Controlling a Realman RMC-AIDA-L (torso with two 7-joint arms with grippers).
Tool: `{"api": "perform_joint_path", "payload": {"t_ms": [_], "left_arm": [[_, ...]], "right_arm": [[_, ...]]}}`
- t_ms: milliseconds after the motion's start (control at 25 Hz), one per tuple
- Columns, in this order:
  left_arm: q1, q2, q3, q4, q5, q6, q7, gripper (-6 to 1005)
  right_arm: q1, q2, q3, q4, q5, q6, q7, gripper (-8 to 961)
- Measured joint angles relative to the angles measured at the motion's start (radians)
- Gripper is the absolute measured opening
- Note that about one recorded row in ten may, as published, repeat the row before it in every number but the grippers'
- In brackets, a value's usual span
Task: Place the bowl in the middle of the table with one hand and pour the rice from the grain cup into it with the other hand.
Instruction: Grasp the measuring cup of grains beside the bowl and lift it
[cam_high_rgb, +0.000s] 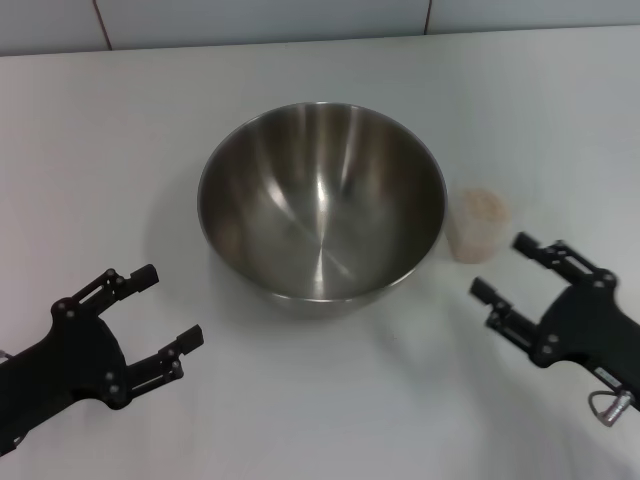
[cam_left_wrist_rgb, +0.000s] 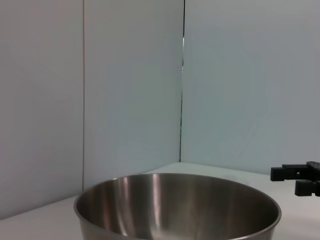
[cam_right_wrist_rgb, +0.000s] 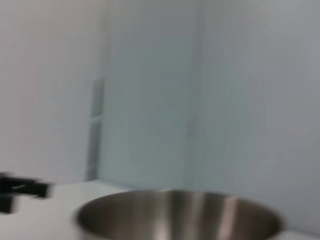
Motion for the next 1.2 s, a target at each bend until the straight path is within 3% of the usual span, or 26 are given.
{"api": "perform_joint_path", "payload": {"t_ms": [200, 440, 1200], "left_arm": [[-0.010, 0.012, 0.005, 0.003, 0.002, 0.005, -0.032, 844], [-0.011, 0.022, -0.001, 0.006, 0.002, 0.022, -0.040, 844], [-0.008, 0.019, 0.000, 0.010, -0.004, 0.026, -0.040, 844]], "right_arm": [[-0.062, 0.002, 0.001, 0.107, 0.193, 0.021, -0.101, 686], [-0.068, 0.004, 0.011, 0.154, 0.352, 0.112, -0.105, 686], [-0.019, 0.002, 0.025, 0.132, 0.381, 0.225, -0.107, 686]]}}
